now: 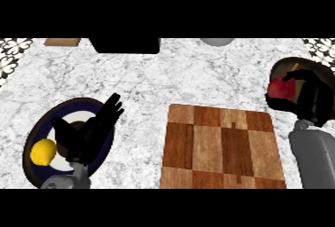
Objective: Pick the pear from the cutting board and place it in the pan
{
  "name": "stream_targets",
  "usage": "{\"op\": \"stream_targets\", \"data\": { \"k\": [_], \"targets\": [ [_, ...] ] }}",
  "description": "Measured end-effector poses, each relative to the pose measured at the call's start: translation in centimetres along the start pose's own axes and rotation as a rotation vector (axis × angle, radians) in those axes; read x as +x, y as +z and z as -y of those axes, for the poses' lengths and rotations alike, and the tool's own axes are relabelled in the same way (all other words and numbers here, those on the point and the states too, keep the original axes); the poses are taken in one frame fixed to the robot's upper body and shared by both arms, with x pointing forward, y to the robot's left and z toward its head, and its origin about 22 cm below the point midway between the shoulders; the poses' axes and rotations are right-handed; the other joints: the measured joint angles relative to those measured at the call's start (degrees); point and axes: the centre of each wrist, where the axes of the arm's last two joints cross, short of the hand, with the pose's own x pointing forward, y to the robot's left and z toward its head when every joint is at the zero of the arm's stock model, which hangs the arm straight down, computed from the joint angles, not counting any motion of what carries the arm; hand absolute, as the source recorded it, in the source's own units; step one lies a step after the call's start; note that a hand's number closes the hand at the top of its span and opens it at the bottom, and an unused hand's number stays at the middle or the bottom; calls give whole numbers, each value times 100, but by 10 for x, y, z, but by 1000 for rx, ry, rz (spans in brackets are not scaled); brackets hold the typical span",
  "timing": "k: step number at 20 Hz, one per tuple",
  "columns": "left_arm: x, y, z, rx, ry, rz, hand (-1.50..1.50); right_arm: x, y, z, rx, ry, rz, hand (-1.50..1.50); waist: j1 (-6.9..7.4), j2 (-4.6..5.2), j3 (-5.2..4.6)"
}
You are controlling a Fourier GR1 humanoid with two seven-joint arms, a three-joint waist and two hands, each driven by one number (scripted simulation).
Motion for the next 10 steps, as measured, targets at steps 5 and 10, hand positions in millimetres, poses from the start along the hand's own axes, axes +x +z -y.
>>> {"op": "stream_targets", "data": {
  "k": [5,10],
  "targets": [
    [8,-1,-2,-9,-8,7,0,-30,-34,0,-134,31,-58,150,76,31,8],
    [5,-5,-1,-21,-7,17,0,-61,-55,4,-223,17,-100,150,121,63,15]
  ]
}}
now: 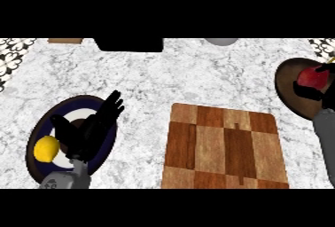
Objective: Pick the pear from the cutting board and place it in the pan
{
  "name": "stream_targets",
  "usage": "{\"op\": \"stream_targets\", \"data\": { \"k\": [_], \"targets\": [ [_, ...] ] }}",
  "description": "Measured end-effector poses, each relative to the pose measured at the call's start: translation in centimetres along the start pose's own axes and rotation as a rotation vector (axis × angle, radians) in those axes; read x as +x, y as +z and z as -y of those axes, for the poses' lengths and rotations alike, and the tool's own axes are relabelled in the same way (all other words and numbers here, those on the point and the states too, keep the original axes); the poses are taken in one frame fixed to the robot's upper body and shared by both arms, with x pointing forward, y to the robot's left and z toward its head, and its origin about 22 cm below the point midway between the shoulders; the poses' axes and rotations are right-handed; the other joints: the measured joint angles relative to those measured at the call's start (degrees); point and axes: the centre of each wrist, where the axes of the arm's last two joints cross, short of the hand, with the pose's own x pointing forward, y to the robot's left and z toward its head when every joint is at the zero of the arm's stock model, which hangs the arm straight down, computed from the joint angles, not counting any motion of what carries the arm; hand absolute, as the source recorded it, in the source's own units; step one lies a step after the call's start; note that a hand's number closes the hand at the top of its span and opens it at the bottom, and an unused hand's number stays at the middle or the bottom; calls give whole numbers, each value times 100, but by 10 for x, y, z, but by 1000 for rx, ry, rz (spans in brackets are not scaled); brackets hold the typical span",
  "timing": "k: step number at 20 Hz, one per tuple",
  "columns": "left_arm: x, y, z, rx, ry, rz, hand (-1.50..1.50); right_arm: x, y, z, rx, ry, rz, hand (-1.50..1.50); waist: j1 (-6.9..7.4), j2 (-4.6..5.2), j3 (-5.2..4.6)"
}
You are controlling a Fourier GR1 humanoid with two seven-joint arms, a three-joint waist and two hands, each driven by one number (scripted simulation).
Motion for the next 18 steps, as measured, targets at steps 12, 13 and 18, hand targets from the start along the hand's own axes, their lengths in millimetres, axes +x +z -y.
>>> {"op": "stream_targets", "data": {
  "k": [12,13,18],
  "targets": [
    [2,-6,5,-32,-12,9,0,-61,-30,26,75,88,-129,-150,212,111,15],
    [1,-6,7,-36,-12,12,0,-63,-32,27,103,100,-147,-150,236,118,17],
    [1,-5,10,-45,-11,14,0,-69,-31,29,185,64,-186,-150,276,125,35]
  ]
}}
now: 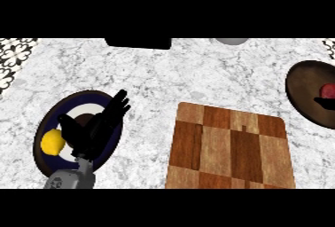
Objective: Pick the pear from the cutting board and place it in the pan
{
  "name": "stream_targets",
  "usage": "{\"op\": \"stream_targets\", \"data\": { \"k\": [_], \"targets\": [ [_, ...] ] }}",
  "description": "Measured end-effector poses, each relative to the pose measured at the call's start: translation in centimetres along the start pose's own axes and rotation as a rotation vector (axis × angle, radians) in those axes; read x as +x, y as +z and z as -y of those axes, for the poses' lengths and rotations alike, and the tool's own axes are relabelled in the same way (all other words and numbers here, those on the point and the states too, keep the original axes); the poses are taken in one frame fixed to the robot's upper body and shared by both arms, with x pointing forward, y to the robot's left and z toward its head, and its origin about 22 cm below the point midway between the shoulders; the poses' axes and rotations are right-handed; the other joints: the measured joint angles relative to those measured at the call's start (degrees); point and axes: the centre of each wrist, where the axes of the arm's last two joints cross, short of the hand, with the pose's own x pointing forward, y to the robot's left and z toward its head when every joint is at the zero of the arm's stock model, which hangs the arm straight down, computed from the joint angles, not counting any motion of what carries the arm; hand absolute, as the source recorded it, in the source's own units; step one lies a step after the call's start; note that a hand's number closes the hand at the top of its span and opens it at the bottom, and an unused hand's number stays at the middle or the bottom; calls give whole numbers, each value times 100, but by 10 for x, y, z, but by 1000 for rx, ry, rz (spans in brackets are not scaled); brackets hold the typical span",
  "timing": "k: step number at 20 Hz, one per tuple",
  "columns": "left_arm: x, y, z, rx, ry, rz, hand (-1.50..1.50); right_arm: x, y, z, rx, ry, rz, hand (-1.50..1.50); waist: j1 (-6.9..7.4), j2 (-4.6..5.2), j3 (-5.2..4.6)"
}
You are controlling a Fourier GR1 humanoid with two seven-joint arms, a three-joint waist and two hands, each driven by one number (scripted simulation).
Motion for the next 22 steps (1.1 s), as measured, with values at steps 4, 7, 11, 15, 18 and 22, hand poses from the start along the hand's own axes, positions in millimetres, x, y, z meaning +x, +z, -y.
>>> {"op": "stream_targets", "data": {
  "k": [4,7,11,15,18,22],
  "targets": [
    [1,0,-1,8,7,0,0,10,-2,-1,-10,-161,23,-150,-48,-13,14],
    [0,0,-1,15,9,-4,0,11,-7,4,-32,-309,32,-150,-115,-30,16],
    [2,1,-4,28,10,-4,0,-4,-8,12,-22,-478,0,-150,-155,-40,12],
    [-1,4,-4,32,16,-7,0,-33,-4,23,42,-587,-17,-150,-182,-51,5],
    [-2,5,-3,34,16,-4,0,-59,0,35,107,-634,2,-150,-209,-60,5],
    [-4,8,-8,45,9,-8,0,-86,8,48,176,-686,41,-150,-250,-82,-3]
  ]
}}
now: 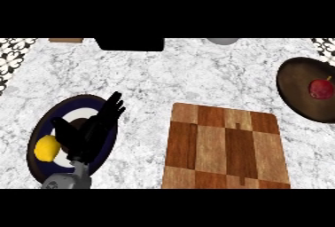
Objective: Pick the pear from the cutting board and place it in the pan
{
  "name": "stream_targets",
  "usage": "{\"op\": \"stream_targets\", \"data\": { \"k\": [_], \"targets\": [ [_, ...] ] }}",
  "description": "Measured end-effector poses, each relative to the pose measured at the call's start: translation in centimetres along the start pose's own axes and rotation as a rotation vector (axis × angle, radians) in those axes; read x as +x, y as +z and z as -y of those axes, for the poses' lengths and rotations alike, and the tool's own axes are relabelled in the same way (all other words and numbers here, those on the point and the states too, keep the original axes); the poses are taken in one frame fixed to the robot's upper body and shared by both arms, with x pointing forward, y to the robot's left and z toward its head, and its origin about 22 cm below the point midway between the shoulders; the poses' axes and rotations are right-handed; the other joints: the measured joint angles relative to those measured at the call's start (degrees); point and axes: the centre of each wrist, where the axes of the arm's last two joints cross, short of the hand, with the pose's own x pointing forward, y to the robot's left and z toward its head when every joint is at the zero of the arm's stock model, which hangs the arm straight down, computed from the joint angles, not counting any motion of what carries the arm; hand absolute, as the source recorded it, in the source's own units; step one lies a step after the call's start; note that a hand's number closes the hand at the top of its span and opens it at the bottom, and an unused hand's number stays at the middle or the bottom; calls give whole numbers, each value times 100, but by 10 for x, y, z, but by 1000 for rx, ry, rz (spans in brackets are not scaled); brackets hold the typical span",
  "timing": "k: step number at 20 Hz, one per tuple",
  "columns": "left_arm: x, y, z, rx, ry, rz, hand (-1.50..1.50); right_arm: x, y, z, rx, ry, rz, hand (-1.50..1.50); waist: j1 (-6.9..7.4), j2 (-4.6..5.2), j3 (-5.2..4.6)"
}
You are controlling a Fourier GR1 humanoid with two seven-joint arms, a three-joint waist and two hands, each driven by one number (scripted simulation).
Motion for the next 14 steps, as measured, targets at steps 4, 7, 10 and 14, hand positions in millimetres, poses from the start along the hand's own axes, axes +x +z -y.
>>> {"op": "stream_targets", "data": {
  "k": [4,7,10,14],
  "targets": [
    [3,1,-2,7,0,-11,0,-15,15,24,61,-37,9,-150,-27,-22,-2],
    [6,-3,-2,6,7,-8,0,-18,21,40,93,-45,22,-150,-49,-31,-6],
    [3,-4,2,11,3,-5,0,-21,27,55,117,-52,34,-150,-67,-43,-10],
    [0,-1,-5,8,0,-12,0,-29,36,59,140,-55,43,-150,-60,-48,-11]
  ]
}}
